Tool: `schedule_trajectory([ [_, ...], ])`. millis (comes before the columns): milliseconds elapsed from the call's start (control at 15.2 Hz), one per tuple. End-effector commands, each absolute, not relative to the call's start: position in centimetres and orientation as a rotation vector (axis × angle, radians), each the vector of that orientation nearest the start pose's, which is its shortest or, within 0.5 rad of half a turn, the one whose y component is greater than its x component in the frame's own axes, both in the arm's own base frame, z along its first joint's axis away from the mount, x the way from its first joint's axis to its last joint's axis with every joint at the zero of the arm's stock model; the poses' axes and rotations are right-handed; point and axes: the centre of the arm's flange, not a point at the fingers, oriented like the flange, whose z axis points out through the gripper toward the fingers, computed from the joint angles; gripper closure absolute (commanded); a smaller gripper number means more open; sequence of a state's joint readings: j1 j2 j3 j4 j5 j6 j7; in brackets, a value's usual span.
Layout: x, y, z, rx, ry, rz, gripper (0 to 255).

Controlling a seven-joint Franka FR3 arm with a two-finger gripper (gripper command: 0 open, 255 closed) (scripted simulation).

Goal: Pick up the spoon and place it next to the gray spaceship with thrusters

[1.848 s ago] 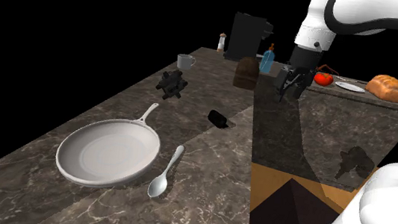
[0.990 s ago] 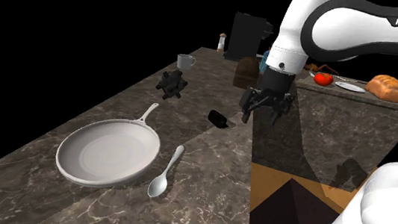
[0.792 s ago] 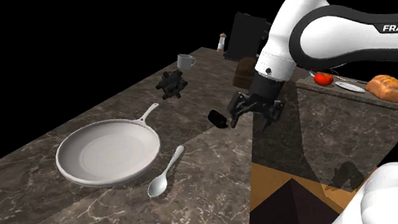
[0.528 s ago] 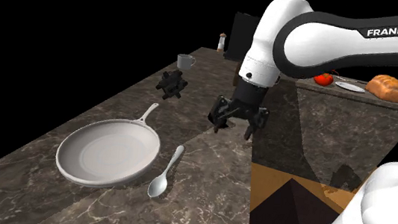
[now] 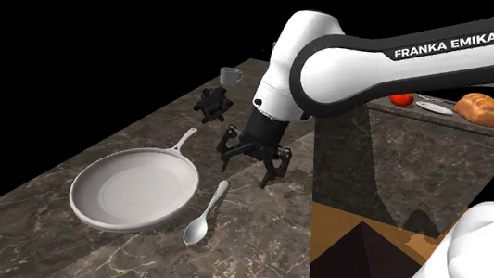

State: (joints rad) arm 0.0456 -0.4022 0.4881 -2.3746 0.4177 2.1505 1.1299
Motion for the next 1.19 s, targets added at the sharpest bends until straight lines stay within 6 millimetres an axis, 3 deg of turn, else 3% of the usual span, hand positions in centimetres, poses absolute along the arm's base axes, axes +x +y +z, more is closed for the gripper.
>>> schedule_trajectory([
  [0,38.7,27.6,46.5,-2.613,1.227,0.049,0],
  [66,39.3,28.6,46.2,-2.588,1.258,0.052,0],
  [594,39.7,29.7,42.4,-2.586,1.260,0.052,0],
  [1122,39.7,29.7,42.4,-2.586,1.260,0.052,0],
])
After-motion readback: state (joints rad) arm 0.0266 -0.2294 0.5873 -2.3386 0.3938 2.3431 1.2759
